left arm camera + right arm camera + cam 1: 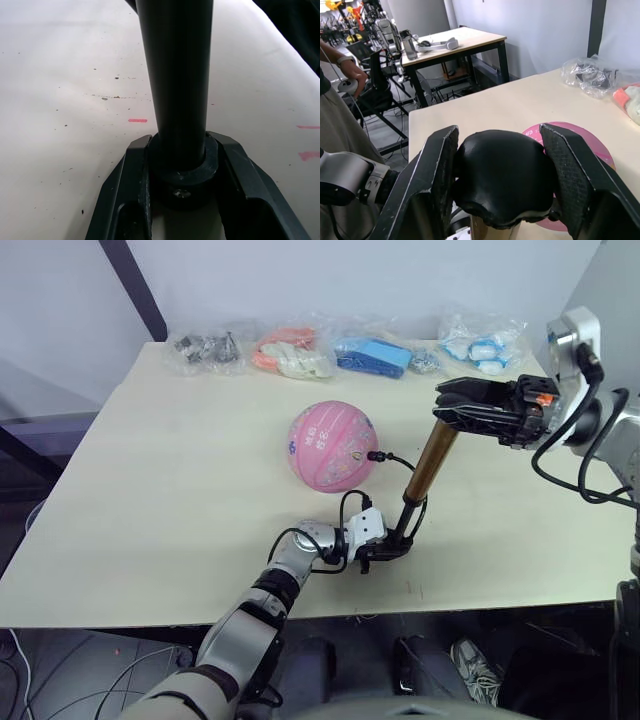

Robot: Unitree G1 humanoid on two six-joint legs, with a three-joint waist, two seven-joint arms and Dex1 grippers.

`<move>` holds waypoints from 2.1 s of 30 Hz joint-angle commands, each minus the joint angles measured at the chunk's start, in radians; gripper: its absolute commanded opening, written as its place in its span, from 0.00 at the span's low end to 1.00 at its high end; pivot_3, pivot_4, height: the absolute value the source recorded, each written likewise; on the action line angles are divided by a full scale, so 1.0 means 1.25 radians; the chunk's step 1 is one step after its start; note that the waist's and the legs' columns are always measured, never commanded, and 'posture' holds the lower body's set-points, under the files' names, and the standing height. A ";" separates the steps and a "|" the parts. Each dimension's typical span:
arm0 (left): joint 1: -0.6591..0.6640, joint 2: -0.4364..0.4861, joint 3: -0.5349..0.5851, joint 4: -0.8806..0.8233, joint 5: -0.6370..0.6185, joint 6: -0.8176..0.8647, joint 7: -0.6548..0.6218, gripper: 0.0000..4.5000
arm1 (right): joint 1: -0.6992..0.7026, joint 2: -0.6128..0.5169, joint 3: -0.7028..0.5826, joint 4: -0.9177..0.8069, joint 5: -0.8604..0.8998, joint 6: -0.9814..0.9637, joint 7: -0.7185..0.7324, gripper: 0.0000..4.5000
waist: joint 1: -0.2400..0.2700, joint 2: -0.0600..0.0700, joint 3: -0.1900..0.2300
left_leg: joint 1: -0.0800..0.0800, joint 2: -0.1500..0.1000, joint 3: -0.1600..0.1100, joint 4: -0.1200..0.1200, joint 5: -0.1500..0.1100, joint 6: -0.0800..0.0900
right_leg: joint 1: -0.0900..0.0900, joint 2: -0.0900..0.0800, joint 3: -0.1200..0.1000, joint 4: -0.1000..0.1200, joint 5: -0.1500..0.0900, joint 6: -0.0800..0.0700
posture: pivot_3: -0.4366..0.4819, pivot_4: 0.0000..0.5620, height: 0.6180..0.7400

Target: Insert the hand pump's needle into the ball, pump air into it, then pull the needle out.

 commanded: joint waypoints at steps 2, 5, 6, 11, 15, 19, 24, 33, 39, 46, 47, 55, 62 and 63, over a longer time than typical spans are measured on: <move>0.048 0.033 -0.025 0.082 0.058 0.048 0.014 0.25 | 0.078 0.016 0.017 -0.057 -0.040 -0.049 -0.005 0.46 | 0.001 -0.001 -0.001 | 0.000 0.000 0.000 0.000 0.000 0.000 | 0.000 0.000 0.000 0.000 0.000 0.000 | 0.48 0.27 1.00; 0.049 0.033 -0.026 0.081 0.058 0.047 0.013 0.25 | 0.142 0.042 0.061 -0.073 -0.078 -0.082 -0.009 0.46 | -0.001 -0.002 -0.002 | 0.001 0.000 0.000 0.000 0.000 0.000 | 0.001 0.000 0.000 0.000 0.000 0.005 | 0.48 0.27 1.00; 0.049 0.033 -0.027 0.080 0.058 0.047 0.012 0.25 | 0.153 0.049 0.067 -0.076 -0.083 -0.088 -0.011 0.46 | -0.002 -0.001 -0.002 | 0.002 0.000 0.000 0.000 0.000 0.000 | 0.002 0.000 0.000 0.000 0.000 0.005 | 0.48 0.27 1.00; 0.051 0.035 -0.029 0.078 0.058 0.048 0.011 0.25 | 0.227 0.070 0.147 -0.069 -0.169 -0.153 -0.004 0.46 | -0.003 -0.003 -0.006 | 0.003 0.001 0.000 0.000 0.000 0.000 | 0.002 0.001 0.000 0.000 -0.002 0.002 | 0.48 0.27 1.00; 0.051 0.037 -0.029 0.075 0.057 0.048 0.011 0.25 | 0.265 0.082 0.209 -0.030 -0.254 -0.213 0.004 0.46 | -0.005 -0.003 -0.007 | 0.003 0.001 0.000 0.000 0.000 0.000 | 0.002 0.001 0.000 0.000 -0.002 0.002 | 0.48 0.27 1.00; 0.051 0.037 -0.029 0.074 0.057 0.048 0.013 0.25 | 0.298 0.101 0.254 0.001 -0.304 -0.243 -0.002 0.46 | -0.006 -0.004 -0.010 | 0.004 0.001 0.000 0.000 0.000 0.000 | 0.002 0.001 0.000 0.000 -0.002 0.002 | 0.48 0.27 1.00; 0.054 0.037 -0.030 0.072 0.057 0.047 0.013 0.25 | 0.305 0.107 0.248 0.000 -0.314 -0.243 0.005 0.46 | -0.007 -0.004 -0.012 | 0.004 0.001 0.000 0.000 0.000 0.000 | 0.002 0.001 0.000 0.000 -0.002 0.002 | 0.48 0.27 1.00; 0.053 0.036 -0.030 0.076 0.057 0.046 0.013 0.25 | 0.196 0.049 0.115 -0.060 -0.186 -0.136 0.026 0.46 | -0.005 -0.003 -0.010 | 0.003 0.002 0.000 0.000 0.000 0.000 | 0.002 0.000 0.000 0.000 -0.002 0.002 | 0.48 0.27 1.00; 0.053 0.035 -0.030 0.078 0.057 0.046 0.010 0.25 | 0.105 -0.003 0.023 -0.077 -0.079 -0.046 0.034 0.46 | 0.000 -0.001 -0.004 | 0.000 -0.001 -0.001 0.000 0.000 0.000 | 0.001 -0.001 0.000 0.000 0.000 -0.001 | 0.48 0.27 1.00; 0.053 0.034 -0.031 0.078 0.058 0.046 0.008 0.25 | -0.012 -0.039 -0.072 -0.039 -0.004 -0.007 -0.002 0.46 | 0.002 -0.001 0.000 | 0.000 -0.001 0.000 0.000 0.000 0.000 | 0.000 -0.001 0.000 0.000 -0.002 0.002 | 0.48 0.27 1.00; 0.053 0.035 -0.031 0.078 0.058 0.046 0.008 0.25 | -0.023 -0.038 -0.081 -0.033 0.004 -0.005 -0.010 0.46 | 0.001 0.000 0.000 | 0.000 -0.001 0.000 0.000 0.000 0.000 | 0.000 -0.001 0.000 0.000 -0.002 0.002 | 0.48 0.27 1.00; 0.055 0.035 -0.032 0.077 0.058 0.046 0.008 0.25 | 0.042 -0.029 -0.022 -0.055 -0.046 -0.045 -0.009 0.46 | 0.002 -0.001 0.000 | 0.000 -0.001 0.000 0.000 0.000 0.000 | 0.000 -0.001 0.000 0.000 -0.002 0.002 | 0.48 0.27 1.00; 0.056 0.036 -0.032 0.077 0.058 0.048 0.010 0.25 | 0.191 0.035 0.135 -0.069 -0.196 -0.193 -0.008 0.46 | -0.005 -0.004 -0.006 | 0.003 0.001 0.000 0.000 0.000 0.000 | 0.002 0.000 0.000 0.000 -0.002 0.002 | 0.48 0.27 1.00; 0.056 0.035 -0.032 0.076 0.058 0.048 0.011 0.25 | 0.202 0.045 0.146 -0.067 -0.209 -0.208 -0.010 0.46 | -0.006 -0.004 -0.007 | 0.003 0.001 0.000 0.000 0.000 0.000 | 0.002 0.000 0.000 0.000 -0.002 0.002 | 0.48 0.27 1.00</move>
